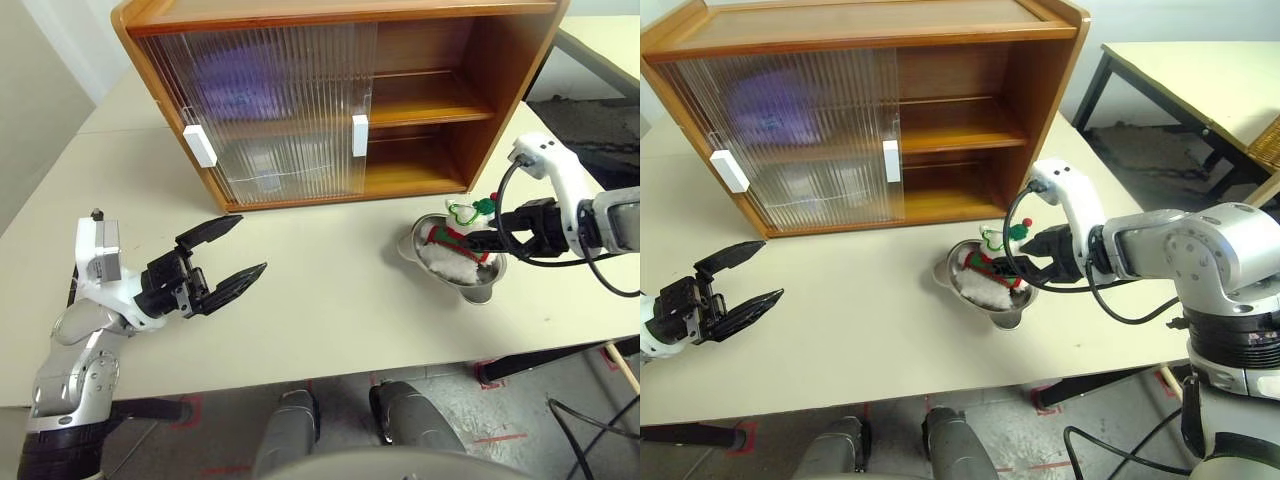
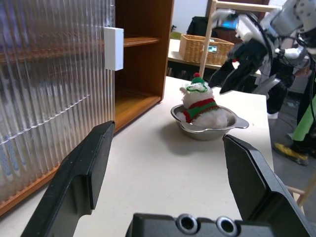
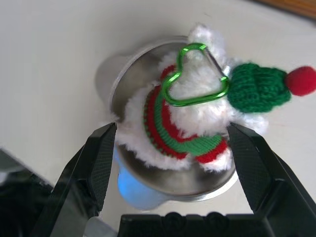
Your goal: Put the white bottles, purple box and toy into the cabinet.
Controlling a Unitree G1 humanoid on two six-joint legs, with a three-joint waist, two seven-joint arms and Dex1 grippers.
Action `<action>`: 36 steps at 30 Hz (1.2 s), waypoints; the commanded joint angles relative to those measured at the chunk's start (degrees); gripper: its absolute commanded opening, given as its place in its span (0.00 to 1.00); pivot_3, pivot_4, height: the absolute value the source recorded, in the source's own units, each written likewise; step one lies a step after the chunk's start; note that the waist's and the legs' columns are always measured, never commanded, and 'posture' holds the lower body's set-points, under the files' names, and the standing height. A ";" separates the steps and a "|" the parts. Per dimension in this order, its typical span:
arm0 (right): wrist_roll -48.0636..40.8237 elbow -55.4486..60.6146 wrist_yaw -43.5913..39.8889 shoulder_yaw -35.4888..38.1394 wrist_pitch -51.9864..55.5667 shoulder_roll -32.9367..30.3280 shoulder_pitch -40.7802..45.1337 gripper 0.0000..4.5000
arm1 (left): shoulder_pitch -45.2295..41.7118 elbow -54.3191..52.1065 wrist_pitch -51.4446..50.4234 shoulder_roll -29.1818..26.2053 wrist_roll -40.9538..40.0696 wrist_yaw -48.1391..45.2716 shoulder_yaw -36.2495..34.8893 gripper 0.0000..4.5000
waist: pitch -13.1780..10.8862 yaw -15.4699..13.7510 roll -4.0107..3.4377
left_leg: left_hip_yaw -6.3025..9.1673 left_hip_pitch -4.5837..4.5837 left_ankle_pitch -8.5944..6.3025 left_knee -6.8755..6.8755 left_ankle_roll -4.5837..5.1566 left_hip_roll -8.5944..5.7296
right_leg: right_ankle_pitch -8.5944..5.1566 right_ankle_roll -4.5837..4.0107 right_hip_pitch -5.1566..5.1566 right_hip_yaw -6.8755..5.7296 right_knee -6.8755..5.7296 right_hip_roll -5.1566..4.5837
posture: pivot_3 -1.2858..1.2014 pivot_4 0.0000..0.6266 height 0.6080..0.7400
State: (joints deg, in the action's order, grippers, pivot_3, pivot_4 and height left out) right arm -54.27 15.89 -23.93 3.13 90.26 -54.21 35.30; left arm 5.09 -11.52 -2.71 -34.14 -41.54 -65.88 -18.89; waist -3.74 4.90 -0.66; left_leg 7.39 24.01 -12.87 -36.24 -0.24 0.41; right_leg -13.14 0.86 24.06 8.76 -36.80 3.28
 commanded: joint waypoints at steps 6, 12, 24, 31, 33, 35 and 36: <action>-19.57 -2.35 24.96 3.98 2.24 3.96 -1.67 0.99 | -1.26 2.91 1.34 0.18 1.41 -1.76 0.72 1.00 | 0.00 0.08 0.02 | 0.00 -0.02 0.01 -0.02 0.02 -0.01 | -0.09 -0.04 0.00 0.04 -0.07 0.00 | 0.45 0.16 1.00; -29.20 -4.00 38.74 5.61 2.19 9.80 -1.42 0.99 | -2.22 4.19 1.74 0.11 1.75 -2.46 0.51 1.00 | 0.01 0.60 0.03 | 0.00 -0.05 0.02 -0.05 0.04 -0.01 | -0.08 -0.02 0.01 0.05 -0.19 0.00 | 0.45 0.15 1.00; -48.48 -4.86 58.62 -5.66 -12.37 7.49 -2.08 0.99 | -1.82 4.77 2.68 0.24 1.87 -2.55 -0.13 1.00 | 0.02 0.92 0.03 | 0.01 -0.05 0.01 0.01 0.06 0.00 | -0.07 0.04 0.04 0.05 -0.21 0.00 | 0.45 0.14 1.00; -50.66 -3.61 62.37 -10.33 -17.05 6.50 -1.81 0.99 | -1.59 4.87 3.19 0.58 1.91 -2.43 0.11 1.00 | 0.05 1.11 0.06 | 0.01 -0.04 0.01 0.02 0.06 0.02 | -0.06 0.05 0.06 0.04 -0.21 0.00 | 0.45 0.14 1.00; -50.19 -3.24 62.42 -10.95 -17.86 6.18 -1.88 0.91 | -1.54 4.84 3.25 0.57 1.90 -2.53 0.17 1.00 | 0.06 1.14 0.07 | 0.01 -0.04 0.01 0.02 0.06 0.02 | -0.06 0.05 0.06 0.04 -0.21 0.00 | 0.45 0.14 1.00; -50.22 -3.02 62.34 -11.38 -18.69 6.10 -2.00 0.78 | -1.55 5.00 3.34 0.53 1.91 -2.68 0.19 1.00 | 0.07 1.23 0.08 | 0.01 -0.04 0.00 0.03 0.07 0.02 | -0.06 0.05 0.06 0.05 -0.21 0.00 | 0.45 0.13 1.00; -50.12 -2.87 62.31 -11.55 -18.96 6.07 -2.11 0.71 | -1.54 5.04 3.35 0.50 1.91 -2.73 0.19 1.00 | 0.08 1.29 0.09 | 0.01 -0.04 0.00 0.03 0.07 0.02 | -0.06 0.05 0.06 0.04 -0.21 0.00 | 0.45 0.13 1.00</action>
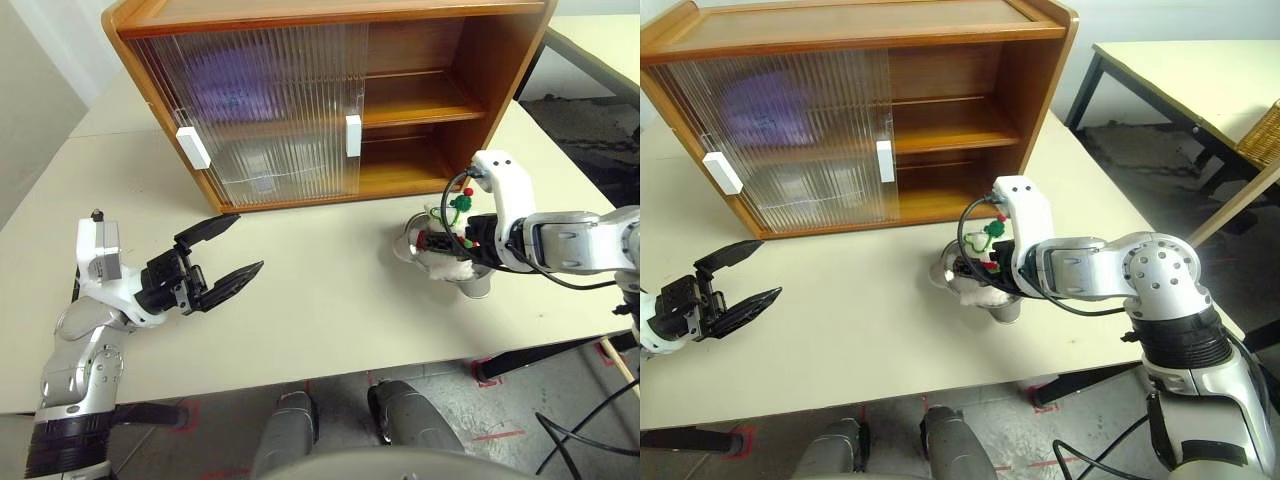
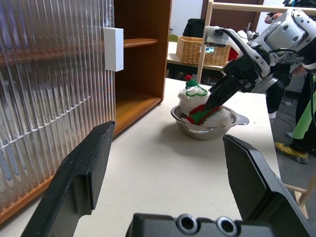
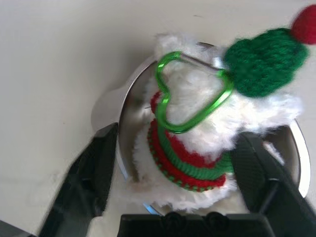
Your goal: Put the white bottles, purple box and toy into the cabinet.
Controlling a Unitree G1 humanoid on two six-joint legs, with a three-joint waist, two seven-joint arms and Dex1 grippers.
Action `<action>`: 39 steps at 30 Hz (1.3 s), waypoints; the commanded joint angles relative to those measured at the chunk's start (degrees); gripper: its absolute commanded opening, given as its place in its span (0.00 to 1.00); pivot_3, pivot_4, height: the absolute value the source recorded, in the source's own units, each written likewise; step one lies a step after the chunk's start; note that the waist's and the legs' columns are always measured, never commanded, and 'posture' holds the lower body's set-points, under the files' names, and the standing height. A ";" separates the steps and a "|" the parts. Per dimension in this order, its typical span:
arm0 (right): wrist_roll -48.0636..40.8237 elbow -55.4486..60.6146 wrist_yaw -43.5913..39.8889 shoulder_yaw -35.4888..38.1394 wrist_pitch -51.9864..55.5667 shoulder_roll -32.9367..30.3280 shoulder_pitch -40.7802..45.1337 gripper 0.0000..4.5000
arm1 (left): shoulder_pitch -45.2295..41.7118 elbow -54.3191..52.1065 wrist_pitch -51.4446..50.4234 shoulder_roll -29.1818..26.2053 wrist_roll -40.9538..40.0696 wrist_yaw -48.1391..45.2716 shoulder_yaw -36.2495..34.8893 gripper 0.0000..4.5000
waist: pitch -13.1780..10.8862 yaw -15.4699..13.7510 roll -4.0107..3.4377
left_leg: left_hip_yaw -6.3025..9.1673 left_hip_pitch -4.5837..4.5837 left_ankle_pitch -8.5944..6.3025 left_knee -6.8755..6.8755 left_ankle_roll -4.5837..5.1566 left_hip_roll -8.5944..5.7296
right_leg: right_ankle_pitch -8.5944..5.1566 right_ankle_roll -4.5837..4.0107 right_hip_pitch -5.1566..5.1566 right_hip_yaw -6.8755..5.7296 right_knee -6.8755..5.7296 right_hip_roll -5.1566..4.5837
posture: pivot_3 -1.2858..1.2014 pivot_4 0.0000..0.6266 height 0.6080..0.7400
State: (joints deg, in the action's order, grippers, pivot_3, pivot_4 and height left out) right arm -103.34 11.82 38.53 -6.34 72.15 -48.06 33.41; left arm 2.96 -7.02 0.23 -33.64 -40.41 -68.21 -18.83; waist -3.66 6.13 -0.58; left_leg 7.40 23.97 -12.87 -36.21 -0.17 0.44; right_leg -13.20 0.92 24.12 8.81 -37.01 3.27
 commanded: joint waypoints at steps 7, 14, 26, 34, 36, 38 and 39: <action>-0.55 2.22 -0.66 -3.29 -2.33 0.08 -0.81 0.14 | 0.36 0.63 0.23 -0.46 0.61 -0.87 -0.04 1.00 | 0.18 0.41 0.08 | 0.00 0.00 -0.01 0.03 0.01 0.02 | 0.06 0.10 0.01 -0.01 0.00 0.00 | 0.45 0.12 1.00; 1.06 1.97 -3.16 -3.25 -1.85 -0.51 -0.68 0.01 | 0.33 0.68 0.17 -0.74 0.55 -1.13 -0.30 1.00 | 0.27 0.74 0.10 | 0.00 0.00 0.00 0.03 0.01 0.02 | 0.12 0.21 0.01 -0.02 0.00 0.00 | 0.45 0.11 1.00; 2.90 -1.50 -15.60 -1.18 2.76 -5.25 3.37 0.01 | 0.38 0.50 0.12 -0.62 0.55 -0.88 -0.37 1.00 | 0.42 1.13 0.05 | 0.00 0.03 0.00 0.01 0.01 0.00 | 0.13 0.25 0.01 -0.03 0.00 0.00 | 0.45 0.11 1.00; 9.08 -2.41 -21.54 -0.12 4.44 -5.44 4.88 0.01 | 0.54 0.08 -0.16 -0.59 0.47 -0.51 -0.26 1.00 | 0.49 1.27 0.02 | 0.00 0.03 0.01 -0.02 0.03 0.00 | 0.16 0.31 0.01 -0.04 0.00 0.00 | 0.45 0.11 1.00; 10.46 -2.76 -22.64 0.35 4.77 -5.30 5.32 0.01 | 0.59 -0.06 -0.29 -0.64 0.39 -0.47 -0.21 1.00 | 0.50 1.27 0.02 | 0.00 0.03 0.01 -0.03 0.03 0.00 | 0.19 0.35 0.00 -0.04 0.00 0.00 | 0.45 0.11 1.00; 12.10 -3.20 -24.00 0.86 5.12 -5.21 5.91 0.01 | 0.64 -0.22 -0.36 -0.69 0.38 -0.47 -0.13 1.00 | 0.50 1.28 0.02 | 0.00 0.03 0.01 -0.03 0.04 0.00 | 0.19 0.36 0.00 -0.04 0.00 0.00 | 0.45 0.11 1.00; 13.18 -3.68 -25.15 1.21 5.39 -5.28 6.41 0.01 | 0.66 -0.30 -0.37 -0.66 0.35 -0.47 -0.10 1.00 | 0.50 1.28 0.02 | 0.00 0.03 0.01 -0.04 0.04 0.00 | 0.20 0.37 0.00 -0.04 -0.01 0.00 | 0.45 0.11 1.00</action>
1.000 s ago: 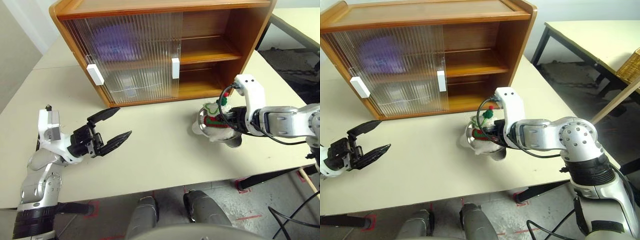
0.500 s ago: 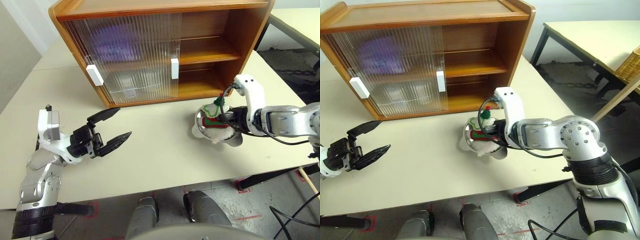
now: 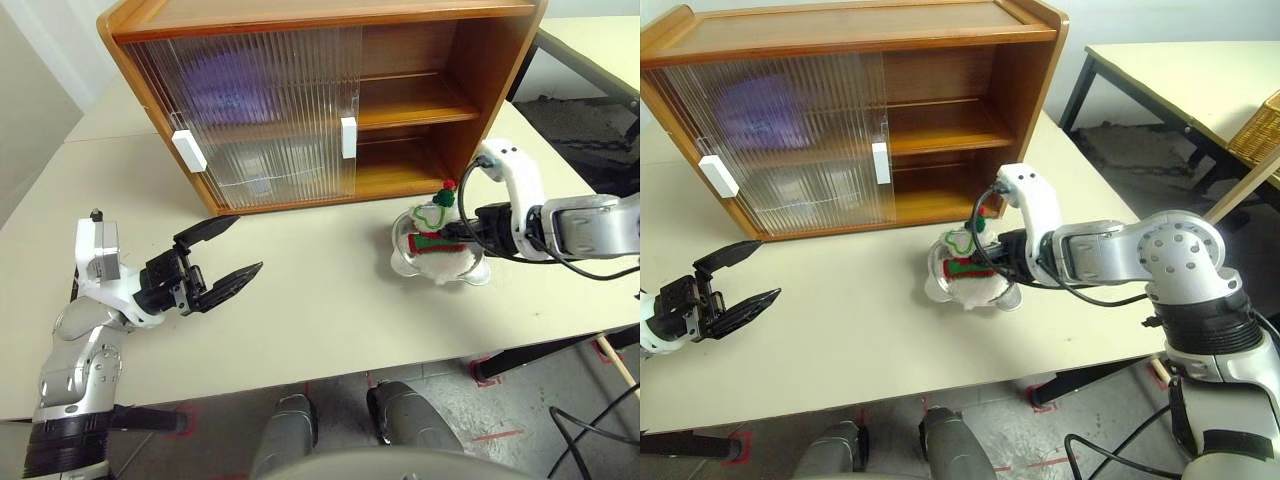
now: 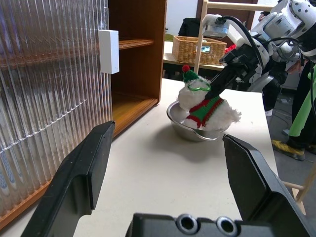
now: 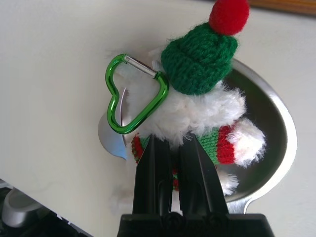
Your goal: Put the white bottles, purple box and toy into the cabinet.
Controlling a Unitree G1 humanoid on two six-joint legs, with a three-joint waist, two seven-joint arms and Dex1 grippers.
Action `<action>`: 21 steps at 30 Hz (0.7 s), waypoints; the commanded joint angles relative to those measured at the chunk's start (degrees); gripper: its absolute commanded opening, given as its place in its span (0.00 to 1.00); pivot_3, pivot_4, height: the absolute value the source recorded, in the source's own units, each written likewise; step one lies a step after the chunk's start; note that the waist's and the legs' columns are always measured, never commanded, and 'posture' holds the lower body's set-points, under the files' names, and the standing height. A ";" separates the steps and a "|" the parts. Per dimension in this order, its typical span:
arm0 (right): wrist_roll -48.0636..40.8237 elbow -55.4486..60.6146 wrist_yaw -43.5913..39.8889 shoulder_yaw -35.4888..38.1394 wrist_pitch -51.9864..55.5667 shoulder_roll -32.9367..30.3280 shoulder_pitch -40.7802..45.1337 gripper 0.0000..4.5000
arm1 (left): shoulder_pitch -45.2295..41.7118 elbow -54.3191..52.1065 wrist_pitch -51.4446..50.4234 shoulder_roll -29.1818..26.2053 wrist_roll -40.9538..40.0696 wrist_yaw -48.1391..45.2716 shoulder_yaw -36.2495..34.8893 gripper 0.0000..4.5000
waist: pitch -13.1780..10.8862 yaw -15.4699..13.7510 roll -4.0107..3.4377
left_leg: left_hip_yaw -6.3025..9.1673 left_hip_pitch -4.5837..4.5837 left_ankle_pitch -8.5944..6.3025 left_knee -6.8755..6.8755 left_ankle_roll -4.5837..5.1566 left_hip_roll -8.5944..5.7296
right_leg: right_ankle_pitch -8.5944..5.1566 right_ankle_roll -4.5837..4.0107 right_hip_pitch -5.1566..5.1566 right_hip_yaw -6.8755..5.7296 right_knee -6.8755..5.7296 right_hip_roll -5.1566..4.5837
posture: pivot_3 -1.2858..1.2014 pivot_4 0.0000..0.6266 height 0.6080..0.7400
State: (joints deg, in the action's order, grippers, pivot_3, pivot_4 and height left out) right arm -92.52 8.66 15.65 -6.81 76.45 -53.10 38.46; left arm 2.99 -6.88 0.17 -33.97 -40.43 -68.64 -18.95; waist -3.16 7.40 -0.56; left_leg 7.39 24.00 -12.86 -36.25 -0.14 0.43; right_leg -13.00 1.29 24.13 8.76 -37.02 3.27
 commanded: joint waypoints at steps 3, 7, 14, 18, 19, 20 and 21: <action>6.69 -2.75 -5.67 2.80 1.81 -0.38 3.26 0.01 | 0.64 -0.90 -0.57 -0.49 0.15 -0.30 0.16 1.00 | 0.01 0.04 -0.01 | 0.00 0.00 0.00 -0.04 0.01 0.00 | 0.00 0.00 0.00 0.00 -0.03 0.00 | 0.45 0.11 1.00; 7.15 -5.95 -9.71 5.73 3.25 0.89 5.07 0.01 | 0.87 -1.84 -1.11 -0.52 -0.62 -0.54 0.04 1.00 | 0.02 0.07 -0.01 | 0.00 0.00 0.02 -0.09 0.03 -0.01 | 0.00 -0.01 -0.01 0.00 -0.06 -0.01 | 0.45 0.11 1.00; 7.53 -12.46 -12.26 12.37 2.61 5.12 9.05 0.01 | 0.90 -2.20 -1.78 -0.45 -0.95 0.04 -0.16 1.00 | 0.05 0.28 -0.06 | -0.01 -0.01 0.04 -0.15 0.07 -0.02 | 0.01 0.00 -0.01 0.00 -0.13 -0.01 | 0.45 0.11 1.00; 13.92 -15.99 -13.85 14.34 -1.22 8.60 14.17 0.01 | 0.63 -2.09 -2.02 -0.63 -0.83 0.31 -0.13 1.00 | 0.09 0.66 -0.11 | -0.01 -0.01 0.11 -0.18 0.18 -0.02 | 0.09 0.00 -0.01 0.00 -0.15 -0.01 | 0.45 0.10 1.00; 15.13 -16.22 -14.40 14.54 -1.34 9.08 14.69 0.01 | 0.55 -2.06 -2.07 -0.66 -0.84 0.34 -0.13 1.00 | 0.10 0.66 -0.11 | 0.00 -0.01 0.13 -0.17 0.22 -0.02 | 0.11 -0.04 0.00 0.00 -0.15 -0.01 | 0.45 0.10 1.00; 16.64 -16.81 -15.09 14.80 -2.44 10.14 15.55 0.01 | 0.46 -2.06 -2.10 -0.69 -0.76 0.46 -0.10 1.00 | 0.12 0.65 -0.10 | 0.00 -0.01 0.14 -0.17 0.23 -0.02 | 0.12 -0.06 -0.01 -0.01 -0.15 -0.01 | 0.45 0.10 1.00; 18.53 -17.25 -15.78 15.03 -3.95 11.31 16.38 0.01 | 0.39 -2.08 -2.13 -0.73 -0.71 0.58 -0.09 1.00 | 0.12 0.67 -0.10 | 0.02 -0.01 0.15 -0.16 0.26 -0.02 | 0.12 -0.11 0.00 -0.02 -0.15 -0.01 | 0.45 0.10 1.00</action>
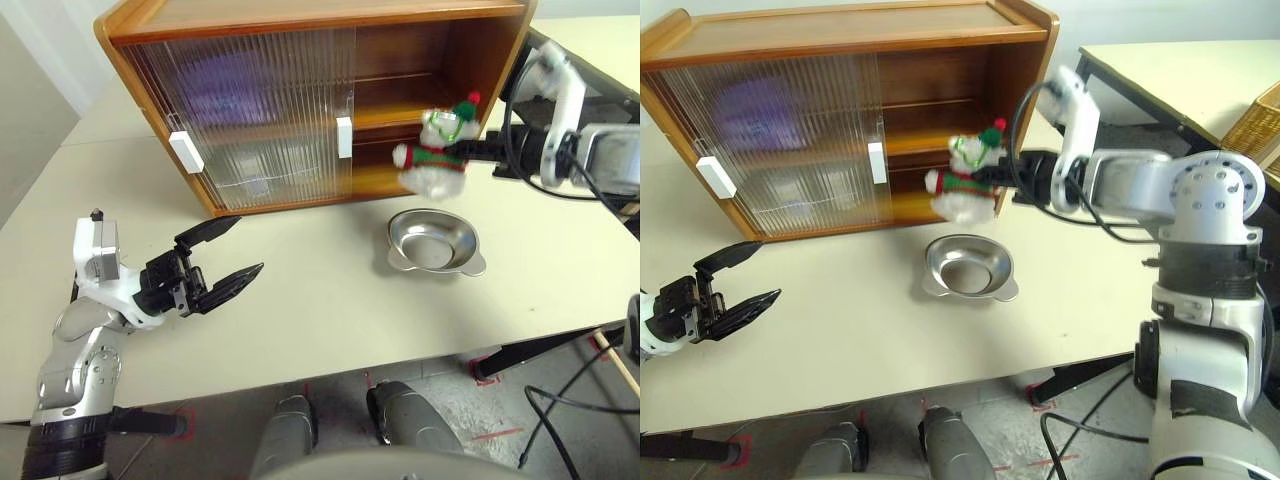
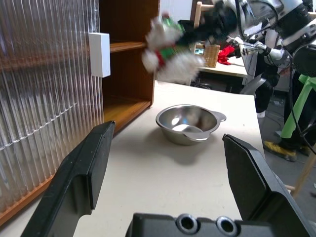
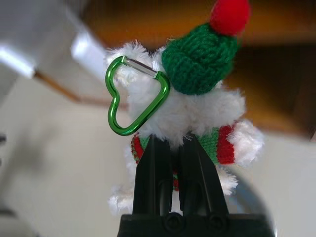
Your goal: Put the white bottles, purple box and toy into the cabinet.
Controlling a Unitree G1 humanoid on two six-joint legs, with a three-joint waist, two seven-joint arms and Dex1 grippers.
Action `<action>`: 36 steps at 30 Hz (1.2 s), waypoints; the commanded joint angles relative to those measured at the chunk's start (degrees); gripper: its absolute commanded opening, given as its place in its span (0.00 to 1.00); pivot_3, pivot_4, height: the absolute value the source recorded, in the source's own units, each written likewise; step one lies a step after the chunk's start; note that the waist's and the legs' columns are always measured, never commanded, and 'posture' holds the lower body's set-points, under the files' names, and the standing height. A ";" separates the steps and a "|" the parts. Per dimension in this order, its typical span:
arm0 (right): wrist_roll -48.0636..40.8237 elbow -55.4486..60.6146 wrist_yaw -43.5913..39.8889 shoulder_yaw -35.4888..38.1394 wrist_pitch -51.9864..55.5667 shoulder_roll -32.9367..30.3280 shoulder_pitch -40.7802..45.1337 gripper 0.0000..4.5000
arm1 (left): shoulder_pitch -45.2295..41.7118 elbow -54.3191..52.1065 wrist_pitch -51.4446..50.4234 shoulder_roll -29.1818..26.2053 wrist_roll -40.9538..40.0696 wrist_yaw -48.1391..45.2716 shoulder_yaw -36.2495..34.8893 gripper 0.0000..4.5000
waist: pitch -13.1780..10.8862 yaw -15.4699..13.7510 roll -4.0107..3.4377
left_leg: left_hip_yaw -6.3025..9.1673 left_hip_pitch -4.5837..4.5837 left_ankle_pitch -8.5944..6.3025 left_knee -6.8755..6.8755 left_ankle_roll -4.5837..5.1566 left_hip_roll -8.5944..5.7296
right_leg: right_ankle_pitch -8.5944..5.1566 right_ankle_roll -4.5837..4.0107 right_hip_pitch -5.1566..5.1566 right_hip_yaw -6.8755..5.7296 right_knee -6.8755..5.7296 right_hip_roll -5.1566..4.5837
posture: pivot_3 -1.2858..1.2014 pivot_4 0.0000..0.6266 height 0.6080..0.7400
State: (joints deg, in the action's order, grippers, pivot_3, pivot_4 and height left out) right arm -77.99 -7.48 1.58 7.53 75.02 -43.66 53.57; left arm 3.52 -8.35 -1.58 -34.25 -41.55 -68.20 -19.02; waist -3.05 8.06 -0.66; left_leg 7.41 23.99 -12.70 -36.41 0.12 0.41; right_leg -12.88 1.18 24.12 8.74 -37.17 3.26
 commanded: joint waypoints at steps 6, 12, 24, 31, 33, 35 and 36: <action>14.60 -4.00 -7.01 1.21 -9.72 6.22 5.50 0.01 | 0.54 -1.07 -0.57 -0.65 0.27 0.73 -0.44 1.00 | 0.03 0.23 -0.05 | -0.01 0.01 0.06 0.01 0.10 0.00 | 0.11 -0.19 0.08 0.00 0.00 0.00 | 0.45 0.10 1.00; 25.34 -7.99 -12.96 -0.35 -18.18 10.00 7.65 0.01 | 0.07 -1.25 -1.00 -1.27 0.01 1.06 -0.83 1.00 | 0.04 0.24 -0.06 | -0.01 0.00 0.08 -0.01 0.13 0.00 | 0.08 -0.41 0.07 -0.01 -0.01 -0.01 | 0.45 0.10 1.00; 47.13 -18.79 -26.00 -8.66 -33.32 16.04 10.53 0.01 | 1.40 -2.64 -0.72 -1.11 0.00 2.08 -1.44 1.00 | 0.06 0.16 -0.09 | 0.00 -0.01 0.11 -0.03 0.17 0.02 | 0.61 -0.85 0.11 -0.06 -0.04 0.00 | 0.47 0.09 1.00; 56.84 -27.96 -28.47 -8.80 -44.43 18.86 13.85 0.01 | 2.28 -3.61 -0.68 -0.84 -0.02 2.85 -1.59 1.00 | 0.06 0.04 -0.11 | 0.00 -0.03 0.21 -0.08 0.28 0.04 | 0.64 -1.12 0.10 -0.07 -0.04 0.00 | 0.47 0.08 1.00; 58.68 -30.74 -27.53 -7.76 -47.96 20.01 15.14 0.01 | 2.54 -3.88 -0.65 -0.76 -0.02 3.03 -1.58 1.00 | 0.06 0.01 -0.11 | 0.00 -0.05 0.24 -0.10 0.32 0.04 | 0.72 -1.13 0.09 -0.06 -0.04 0.00 | 0.47 0.08 1.00; 60.01 -33.11 -26.88 -6.87 -50.85 20.94 16.14 0.01 | 2.75 -4.09 -0.55 -0.64 0.04 3.21 -1.50 1.00 | 0.06 -0.05 -0.11 | 0.00 -0.05 0.32 -0.09 0.41 0.03 | 0.76 -1.06 0.10 -0.06 -0.04 0.00 | 0.47 0.08 1.00; 60.45 -34.10 -26.76 -6.44 -51.81 21.28 16.56 0.01 | 2.81 -4.15 -0.52 -0.58 0.06 3.30 -1.46 1.00 | 0.06 -0.12 -0.11 | 0.01 -0.05 0.34 -0.09 0.43 0.04 | 0.77 -1.04 0.10 -0.06 -0.04 0.00 | 0.47 0.08 1.00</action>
State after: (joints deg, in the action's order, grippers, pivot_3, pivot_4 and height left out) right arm -19.09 -39.64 -25.88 -0.30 26.17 -22.95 68.51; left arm 5.61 -11.46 -2.20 -34.94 -41.70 -65.04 -20.07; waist -2.98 7.94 -0.77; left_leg 7.42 23.94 -12.36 -36.50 0.55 0.45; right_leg -12.09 0.17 24.24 8.68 -37.21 3.26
